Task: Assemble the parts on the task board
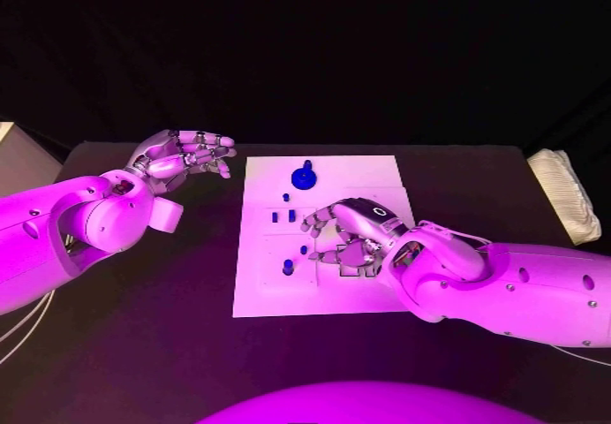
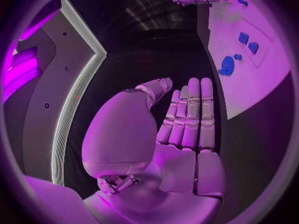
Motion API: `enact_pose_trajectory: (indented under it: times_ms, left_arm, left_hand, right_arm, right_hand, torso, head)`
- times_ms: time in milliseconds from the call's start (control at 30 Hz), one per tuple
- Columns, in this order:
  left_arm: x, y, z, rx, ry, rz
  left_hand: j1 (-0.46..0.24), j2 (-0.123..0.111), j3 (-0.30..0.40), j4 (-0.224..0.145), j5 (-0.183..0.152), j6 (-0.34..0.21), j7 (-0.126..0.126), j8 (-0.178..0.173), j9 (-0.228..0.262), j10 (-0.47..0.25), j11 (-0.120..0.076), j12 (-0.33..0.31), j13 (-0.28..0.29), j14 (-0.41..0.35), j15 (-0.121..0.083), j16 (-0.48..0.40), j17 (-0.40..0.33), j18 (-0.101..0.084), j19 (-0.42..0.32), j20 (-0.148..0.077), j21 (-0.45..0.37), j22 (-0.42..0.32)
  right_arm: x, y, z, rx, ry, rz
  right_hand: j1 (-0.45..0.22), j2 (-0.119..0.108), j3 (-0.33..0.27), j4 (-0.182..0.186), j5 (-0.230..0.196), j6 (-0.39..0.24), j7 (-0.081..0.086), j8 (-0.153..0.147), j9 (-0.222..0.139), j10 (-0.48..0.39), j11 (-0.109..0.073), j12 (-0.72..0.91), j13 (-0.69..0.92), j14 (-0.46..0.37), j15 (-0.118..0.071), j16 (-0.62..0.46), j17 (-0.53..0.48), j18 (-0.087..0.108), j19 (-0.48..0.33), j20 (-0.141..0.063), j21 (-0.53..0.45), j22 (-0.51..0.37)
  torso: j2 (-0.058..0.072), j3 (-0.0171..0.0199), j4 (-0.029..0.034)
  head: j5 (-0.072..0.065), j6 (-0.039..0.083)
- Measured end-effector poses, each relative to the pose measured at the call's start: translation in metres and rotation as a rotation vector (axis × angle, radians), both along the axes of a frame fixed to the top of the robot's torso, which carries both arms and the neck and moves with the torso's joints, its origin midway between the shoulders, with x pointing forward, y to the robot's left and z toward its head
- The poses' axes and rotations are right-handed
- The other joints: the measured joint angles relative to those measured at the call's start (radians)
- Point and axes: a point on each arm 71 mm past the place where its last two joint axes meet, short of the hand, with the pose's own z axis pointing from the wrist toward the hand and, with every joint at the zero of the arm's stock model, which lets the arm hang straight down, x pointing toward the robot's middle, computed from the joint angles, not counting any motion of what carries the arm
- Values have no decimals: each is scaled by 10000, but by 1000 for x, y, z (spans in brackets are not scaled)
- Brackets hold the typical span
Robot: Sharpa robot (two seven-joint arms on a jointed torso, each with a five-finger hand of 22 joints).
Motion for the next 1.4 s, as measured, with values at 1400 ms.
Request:
enact_pose_trajectory:
  times_ms: [1400]
  left_arm:
    - [-9,5,-11,-16,266,-4]
  left_hand:
    - [-91,16,-26,26,0,1,-1,0,1,1,-1,0,1,0,0,-40,9,-1,0,0,-75,-30]
  right_arm:
    - [-16,-135,-11,-1420,2414,-4084]
  right_hand:
    - [-2602,592,-2288,142,-269,756,-550,1586,16,4105,-679,8615,11043,13,-409,1789,2357,-474,378,-362,3342,-5]
  torso:
    - [-31,36,-32]
  head:
    - [-447,145]
